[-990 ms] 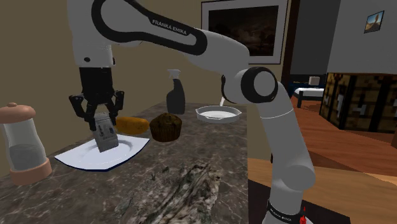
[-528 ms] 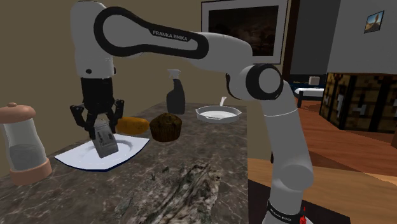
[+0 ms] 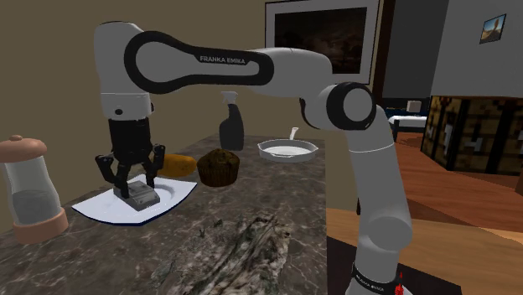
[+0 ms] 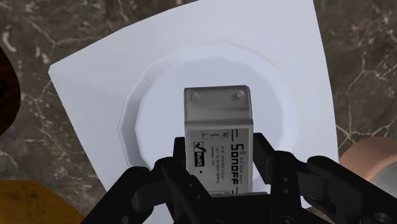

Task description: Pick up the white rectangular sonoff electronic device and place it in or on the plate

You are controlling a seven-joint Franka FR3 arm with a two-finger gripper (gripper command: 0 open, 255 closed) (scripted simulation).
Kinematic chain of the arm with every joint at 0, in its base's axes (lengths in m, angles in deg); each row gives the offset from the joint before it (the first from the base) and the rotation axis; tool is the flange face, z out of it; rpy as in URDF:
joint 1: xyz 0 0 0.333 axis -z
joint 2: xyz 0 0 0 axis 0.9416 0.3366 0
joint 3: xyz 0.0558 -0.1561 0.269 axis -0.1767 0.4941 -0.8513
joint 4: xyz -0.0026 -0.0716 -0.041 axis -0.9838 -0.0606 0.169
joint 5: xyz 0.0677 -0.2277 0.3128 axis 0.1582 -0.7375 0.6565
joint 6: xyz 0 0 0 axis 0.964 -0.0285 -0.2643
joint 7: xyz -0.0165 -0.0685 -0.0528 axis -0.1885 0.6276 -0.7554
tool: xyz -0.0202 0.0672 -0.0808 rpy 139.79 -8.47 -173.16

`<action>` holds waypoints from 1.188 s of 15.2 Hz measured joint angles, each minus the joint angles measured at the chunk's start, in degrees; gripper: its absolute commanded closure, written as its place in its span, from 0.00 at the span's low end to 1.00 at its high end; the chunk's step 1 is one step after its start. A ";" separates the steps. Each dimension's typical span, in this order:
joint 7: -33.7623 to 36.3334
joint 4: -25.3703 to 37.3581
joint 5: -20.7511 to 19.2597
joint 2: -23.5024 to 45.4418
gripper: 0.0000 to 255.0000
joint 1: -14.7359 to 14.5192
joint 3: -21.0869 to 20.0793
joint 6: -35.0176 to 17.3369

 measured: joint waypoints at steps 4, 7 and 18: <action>-0.04 -0.16 0.08 -0.13 0.00 0.07 -0.01 -0.05; -0.07 -0.34 0.10 -0.05 0.00 0.10 0.01 0.00; 0.60 12.68 -2.34 3.99 0.00 -3.04 0.01 9.39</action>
